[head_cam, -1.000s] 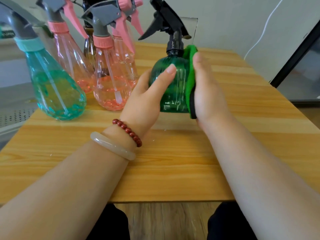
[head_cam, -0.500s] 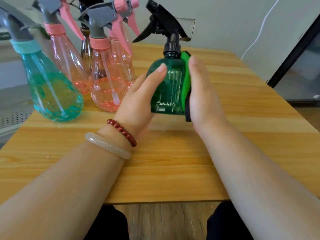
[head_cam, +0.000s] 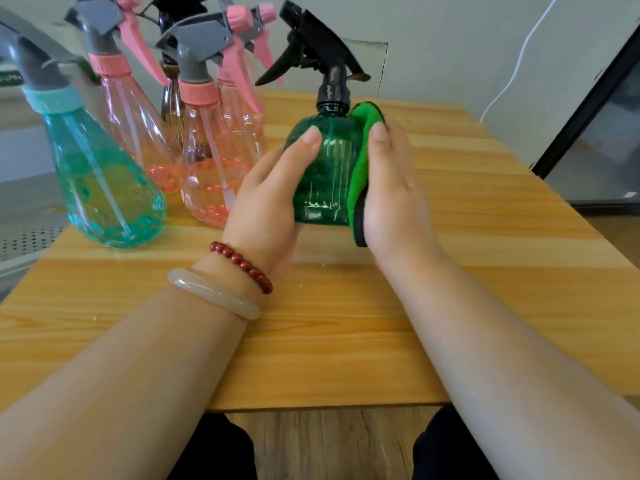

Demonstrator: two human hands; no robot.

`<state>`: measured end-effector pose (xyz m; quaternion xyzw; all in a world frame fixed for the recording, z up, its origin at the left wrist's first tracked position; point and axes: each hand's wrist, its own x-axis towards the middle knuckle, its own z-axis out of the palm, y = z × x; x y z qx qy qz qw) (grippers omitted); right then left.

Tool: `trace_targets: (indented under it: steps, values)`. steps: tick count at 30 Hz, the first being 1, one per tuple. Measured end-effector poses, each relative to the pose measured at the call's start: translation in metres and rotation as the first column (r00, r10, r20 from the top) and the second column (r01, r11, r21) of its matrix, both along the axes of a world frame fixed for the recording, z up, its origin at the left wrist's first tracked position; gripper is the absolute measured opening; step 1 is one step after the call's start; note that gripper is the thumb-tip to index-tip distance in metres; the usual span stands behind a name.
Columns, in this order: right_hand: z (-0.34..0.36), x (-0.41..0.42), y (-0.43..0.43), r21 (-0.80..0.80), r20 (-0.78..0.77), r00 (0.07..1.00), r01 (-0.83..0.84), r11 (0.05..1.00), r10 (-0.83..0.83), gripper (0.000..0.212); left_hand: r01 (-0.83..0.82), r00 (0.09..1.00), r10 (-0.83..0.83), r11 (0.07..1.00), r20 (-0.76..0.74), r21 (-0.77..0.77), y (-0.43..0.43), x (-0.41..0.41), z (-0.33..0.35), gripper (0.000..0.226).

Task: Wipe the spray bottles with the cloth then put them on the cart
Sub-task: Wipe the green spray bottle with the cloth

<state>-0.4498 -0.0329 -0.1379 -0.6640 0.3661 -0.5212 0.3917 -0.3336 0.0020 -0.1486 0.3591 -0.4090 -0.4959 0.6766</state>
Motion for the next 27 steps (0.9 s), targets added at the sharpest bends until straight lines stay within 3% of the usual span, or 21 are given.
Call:
trace_targets:
  steps: [2, 7, 10, 14, 17, 19, 21, 23, 25, 27]
  values:
    - [0.000, 0.001, 0.003, -0.163, -0.043, 0.999, -0.004, 0.987, -0.003, 0.024, -0.035, 0.999, 0.035, 0.999, -0.033, 0.006, 0.000, 0.002, 0.001, 0.045]
    - [0.003, -0.008, -0.009, -0.154, -0.098, 0.986, 0.122, 0.980, -0.138, 0.026, -0.106, 0.993, 0.105, 0.994, 0.045, 0.030, 0.002, 0.000, 0.004, 0.041]
    - [0.006, -0.012, -0.012, -0.275, -0.122, 0.960, 0.212, 0.938, -0.252, 0.033, -0.113, 0.990, 0.110, 0.993, 0.083, 0.026, 0.002, -0.002, 0.003, 0.045]
    - [0.003, -0.007, -0.006, -0.228, -0.007, 0.997, 0.069, 0.971, -0.073, 0.038, -0.109, 0.985, 0.104, 0.993, 0.137, 0.033, 0.003, -0.001, 0.002, 0.029]
    - [-0.004, 0.002, 0.006, -0.507, -0.021, 0.984, 0.143, 0.850, -0.178, 0.027, -0.131, 0.983, 0.127, 0.991, 0.131, 0.025, 0.003, 0.000, 0.002, 0.016]
    - [-0.008, 0.003, 0.003, -0.577, -0.008, 0.973, 0.182, 0.796, -0.229, 0.023, -0.097, 0.994, 0.095, 0.995, 0.056, 0.028, 0.002, 0.000, 0.002, 0.021]
    - [-0.006, 0.002, -0.001, -0.462, 0.058, 0.970, 0.235, 0.855, -0.235, 0.021, -0.078, 0.996, 0.077, 0.996, 0.039, 0.035, 0.001, -0.001, 0.003, 0.034]
    - [-0.001, 0.001, -0.004, -0.093, 0.196, 0.956, 0.239, 0.967, -0.217, 0.025, -0.060, 0.997, 0.058, 0.997, 0.055, 0.040, 0.002, -0.003, 0.004, 0.044]
    - [0.001, 0.000, -0.005, 0.148, 0.268, 0.947, 0.144, 0.978, -0.180, 0.036, -0.049, 0.993, 0.045, 0.998, 0.105, 0.035, 0.003, -0.003, 0.003, 0.047]
    - [-0.003, -0.003, -0.004, -0.040, 0.196, 0.969, 0.164, 0.986, -0.153, 0.028, -0.077, 0.981, 0.072, 0.997, 0.181, 0.018, 0.003, -0.004, 0.002, 0.029]
